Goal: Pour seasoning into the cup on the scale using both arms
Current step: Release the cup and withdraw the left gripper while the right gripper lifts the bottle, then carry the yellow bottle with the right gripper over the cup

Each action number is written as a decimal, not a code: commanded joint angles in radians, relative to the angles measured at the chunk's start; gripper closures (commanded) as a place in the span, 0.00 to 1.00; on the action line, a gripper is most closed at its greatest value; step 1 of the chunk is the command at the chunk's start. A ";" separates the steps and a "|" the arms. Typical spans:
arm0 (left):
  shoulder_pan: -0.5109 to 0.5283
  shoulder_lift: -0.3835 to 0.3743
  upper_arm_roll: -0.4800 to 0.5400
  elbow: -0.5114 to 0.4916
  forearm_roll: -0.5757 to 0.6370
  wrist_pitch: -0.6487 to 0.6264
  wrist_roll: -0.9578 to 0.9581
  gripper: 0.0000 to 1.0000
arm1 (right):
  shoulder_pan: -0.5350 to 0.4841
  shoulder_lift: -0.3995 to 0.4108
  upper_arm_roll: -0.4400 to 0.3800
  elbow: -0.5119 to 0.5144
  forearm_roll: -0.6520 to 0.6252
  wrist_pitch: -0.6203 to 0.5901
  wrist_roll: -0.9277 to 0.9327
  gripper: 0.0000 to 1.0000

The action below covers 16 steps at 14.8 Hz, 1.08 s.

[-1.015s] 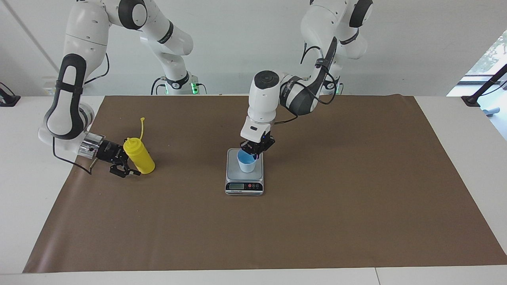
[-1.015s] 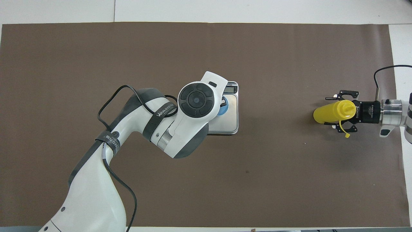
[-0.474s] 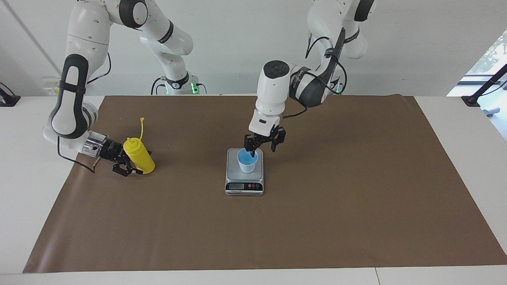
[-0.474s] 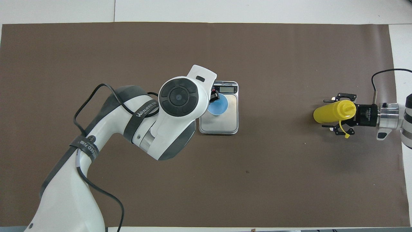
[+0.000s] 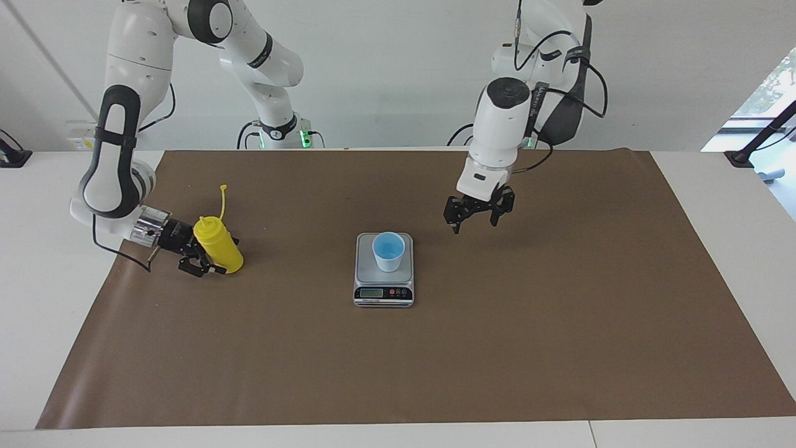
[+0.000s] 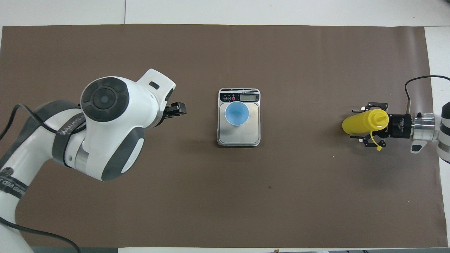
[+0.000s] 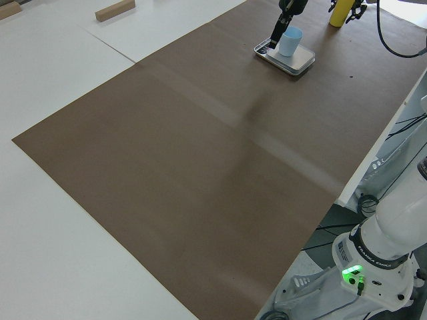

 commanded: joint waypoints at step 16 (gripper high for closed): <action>0.388 -0.106 0.012 0.296 -0.096 -0.507 0.599 0.00 | 0.370 -0.127 -0.006 0.115 -0.277 0.280 0.675 1.00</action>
